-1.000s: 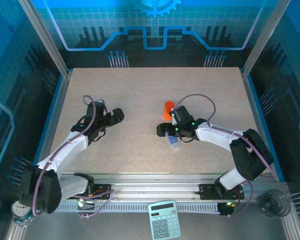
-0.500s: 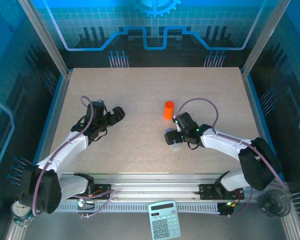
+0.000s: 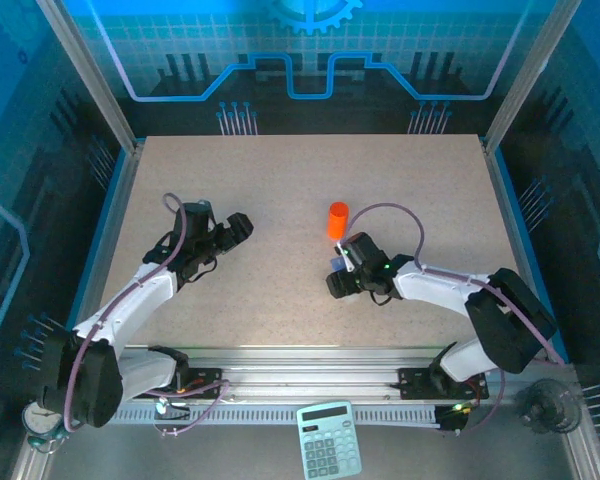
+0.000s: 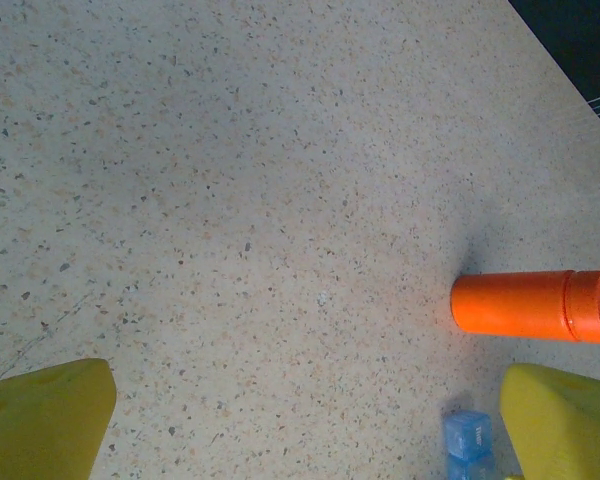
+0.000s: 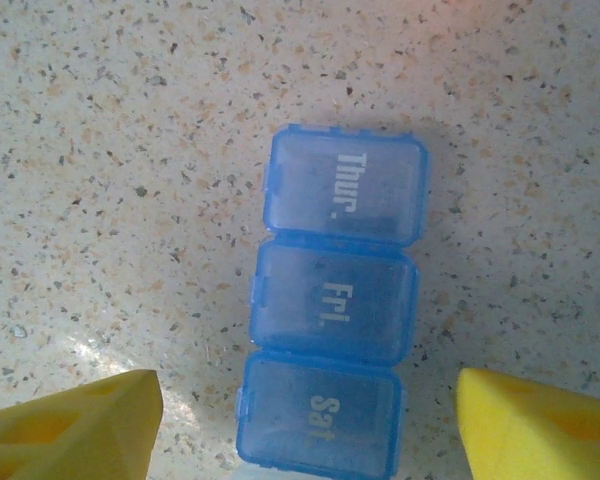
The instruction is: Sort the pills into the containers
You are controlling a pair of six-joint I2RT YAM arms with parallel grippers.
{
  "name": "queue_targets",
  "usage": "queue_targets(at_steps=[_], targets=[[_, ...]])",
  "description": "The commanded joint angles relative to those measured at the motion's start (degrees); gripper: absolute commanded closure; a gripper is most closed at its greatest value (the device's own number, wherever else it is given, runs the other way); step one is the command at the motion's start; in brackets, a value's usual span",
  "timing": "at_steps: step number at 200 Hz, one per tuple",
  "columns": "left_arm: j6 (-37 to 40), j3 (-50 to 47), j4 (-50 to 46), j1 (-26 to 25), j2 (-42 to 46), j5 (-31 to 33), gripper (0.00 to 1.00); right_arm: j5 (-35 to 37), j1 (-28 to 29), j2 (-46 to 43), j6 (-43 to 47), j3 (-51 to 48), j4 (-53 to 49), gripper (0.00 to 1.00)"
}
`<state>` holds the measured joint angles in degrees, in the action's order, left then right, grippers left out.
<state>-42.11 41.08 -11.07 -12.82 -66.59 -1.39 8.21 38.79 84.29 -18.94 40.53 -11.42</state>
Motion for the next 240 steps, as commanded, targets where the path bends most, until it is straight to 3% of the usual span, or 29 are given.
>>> queue_targets(at_steps=[1, 64, 154, 190, 240], targets=[[-0.4, -0.3, 0.8, -0.4, -0.3, -1.4, 0.01, 1.4, 0.9, 1.3, 0.2, 0.0, 0.6, 0.21], [-0.4, 0.8, 1.0, -0.8, -1.8, -2.0, 0.01, 2.7, 2.5, 4.7, 1.0, 0.2, 1.1, 0.29], [-0.2, 0.9, 0.7, -0.9, -2.0, -1.9, 0.01, 3.2, 2.7, 6.7, 1.2, 0.6, 1.2, 0.52], [-1.8, 0.9, 0.9, -0.9, -2.0, -1.2, 0.01, 2.7, 2.7, 5.3, 1.5, 0.8, 0.8, 0.62], [-2.3, -0.6, 3.9, -1.0, 1.5, -4.8, 0.01, -0.1, 2.6, -1.3, 1.0, 2.2, -0.8, 0.64]])
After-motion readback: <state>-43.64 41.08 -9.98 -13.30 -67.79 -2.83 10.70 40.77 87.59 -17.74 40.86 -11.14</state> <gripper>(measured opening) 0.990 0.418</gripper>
